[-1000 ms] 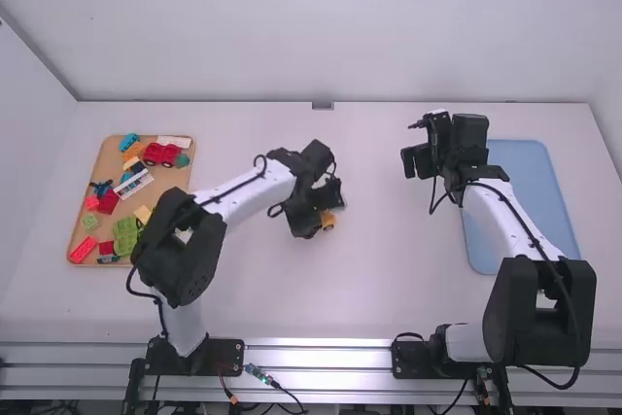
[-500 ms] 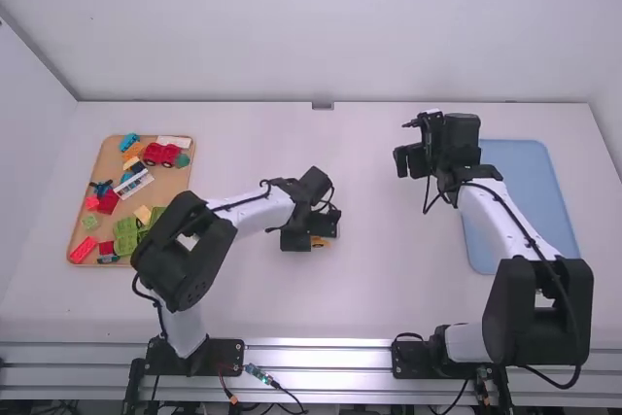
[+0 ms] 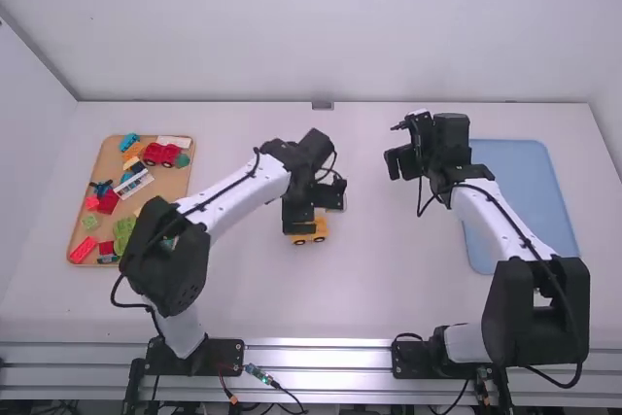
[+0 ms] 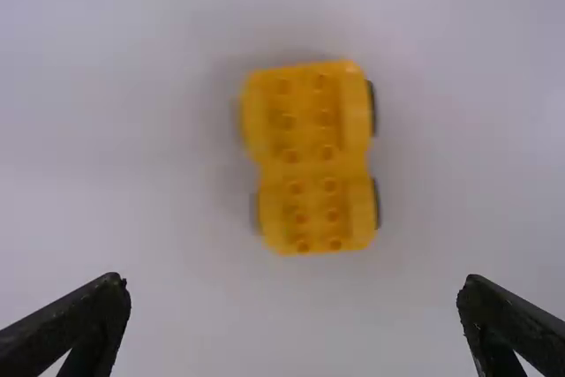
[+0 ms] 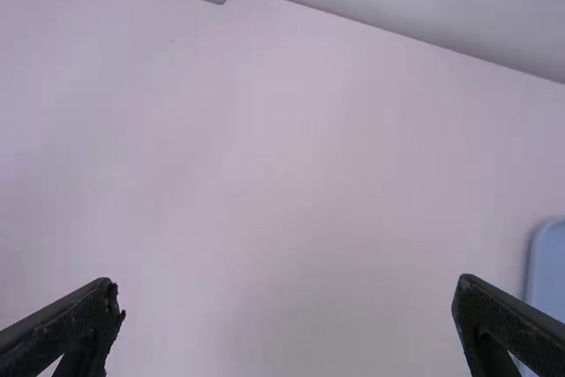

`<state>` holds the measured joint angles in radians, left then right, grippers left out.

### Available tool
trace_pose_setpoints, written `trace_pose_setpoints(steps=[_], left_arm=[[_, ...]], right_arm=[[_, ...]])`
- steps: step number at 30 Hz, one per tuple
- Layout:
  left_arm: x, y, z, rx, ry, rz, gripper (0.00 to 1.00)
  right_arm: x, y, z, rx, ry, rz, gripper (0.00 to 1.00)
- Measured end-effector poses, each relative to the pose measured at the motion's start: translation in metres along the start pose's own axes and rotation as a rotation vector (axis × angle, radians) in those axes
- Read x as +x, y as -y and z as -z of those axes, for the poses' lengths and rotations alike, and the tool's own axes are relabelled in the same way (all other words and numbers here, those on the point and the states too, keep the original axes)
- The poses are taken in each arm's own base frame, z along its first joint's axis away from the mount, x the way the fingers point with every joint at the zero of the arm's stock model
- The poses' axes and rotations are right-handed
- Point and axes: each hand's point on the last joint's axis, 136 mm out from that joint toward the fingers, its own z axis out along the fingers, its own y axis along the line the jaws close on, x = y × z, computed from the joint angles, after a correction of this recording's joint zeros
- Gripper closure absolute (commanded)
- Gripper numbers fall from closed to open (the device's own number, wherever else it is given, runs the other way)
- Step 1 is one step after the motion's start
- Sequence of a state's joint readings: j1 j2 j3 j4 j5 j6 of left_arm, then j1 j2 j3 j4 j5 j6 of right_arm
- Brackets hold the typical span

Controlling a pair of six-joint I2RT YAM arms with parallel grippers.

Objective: Assemble lego blocks to make yellow taxi

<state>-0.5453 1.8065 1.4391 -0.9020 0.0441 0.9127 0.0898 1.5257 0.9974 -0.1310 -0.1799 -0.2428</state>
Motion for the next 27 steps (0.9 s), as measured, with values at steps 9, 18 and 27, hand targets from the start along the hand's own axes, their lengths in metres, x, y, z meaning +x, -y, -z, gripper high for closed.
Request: trace_pose_setpoints(steps=[9, 18, 27], left_arm=[[0.102, -0.136, 0.09, -0.314, 0.222, 0.758, 0.01], [0.326, -0.155, 0.105, -0.524, 0.321, 1.885, 0.01], [0.392, -0.084, 0.051, -0.421, 0.237, 2.329, 0.01]], right_arm=[[-0.002, 0.001, 0.0, 0.003, 0.007, 0.002, 0.01], [-0.011, 0.004, 0.0, 0.013, 0.045, 0.006, 0.01], [-0.012, 0.004, 0.0, 0.013, 0.048, 0.006, 0.01]])
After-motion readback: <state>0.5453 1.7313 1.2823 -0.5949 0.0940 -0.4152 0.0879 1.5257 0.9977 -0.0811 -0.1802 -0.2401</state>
